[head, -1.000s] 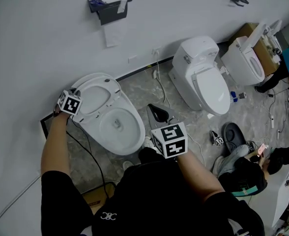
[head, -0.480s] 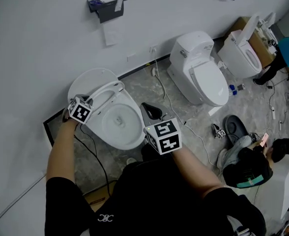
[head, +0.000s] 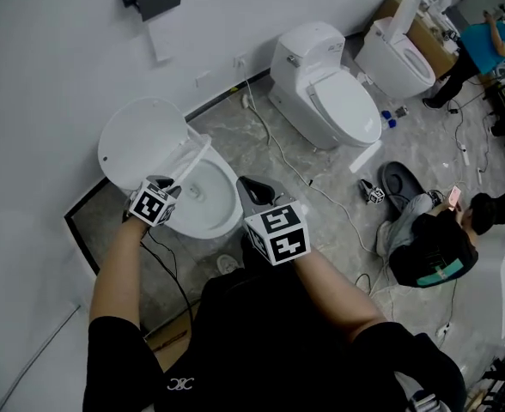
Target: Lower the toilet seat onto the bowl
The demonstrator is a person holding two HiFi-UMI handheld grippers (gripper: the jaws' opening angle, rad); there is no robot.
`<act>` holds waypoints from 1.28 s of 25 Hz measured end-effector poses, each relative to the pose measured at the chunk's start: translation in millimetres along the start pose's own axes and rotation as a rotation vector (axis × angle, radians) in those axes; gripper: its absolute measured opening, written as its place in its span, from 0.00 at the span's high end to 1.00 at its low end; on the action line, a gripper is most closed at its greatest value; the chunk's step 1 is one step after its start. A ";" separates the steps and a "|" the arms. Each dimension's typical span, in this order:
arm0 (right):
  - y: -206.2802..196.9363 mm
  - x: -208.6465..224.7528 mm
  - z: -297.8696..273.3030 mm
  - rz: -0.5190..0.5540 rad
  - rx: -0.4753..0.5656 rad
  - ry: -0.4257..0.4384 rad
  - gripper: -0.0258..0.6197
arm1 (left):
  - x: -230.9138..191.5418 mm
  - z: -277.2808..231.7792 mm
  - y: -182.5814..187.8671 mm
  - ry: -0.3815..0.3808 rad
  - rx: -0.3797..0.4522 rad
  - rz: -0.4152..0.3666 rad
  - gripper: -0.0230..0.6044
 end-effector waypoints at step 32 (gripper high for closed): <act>-165.7 65.3 -56.8 -0.179 -0.298 -0.138 0.95 | 140.8 -249.0 -95.3 -0.334 -0.068 -0.011 0.62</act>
Point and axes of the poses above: the fingertips, and each gripper's own axes: z backward along the fingers, x to its right, y out of its top, the point moved 10 cm from there along z, backward along the fingers, and after that the axes turned 5 degrees about -z, right-handed, at the moved point
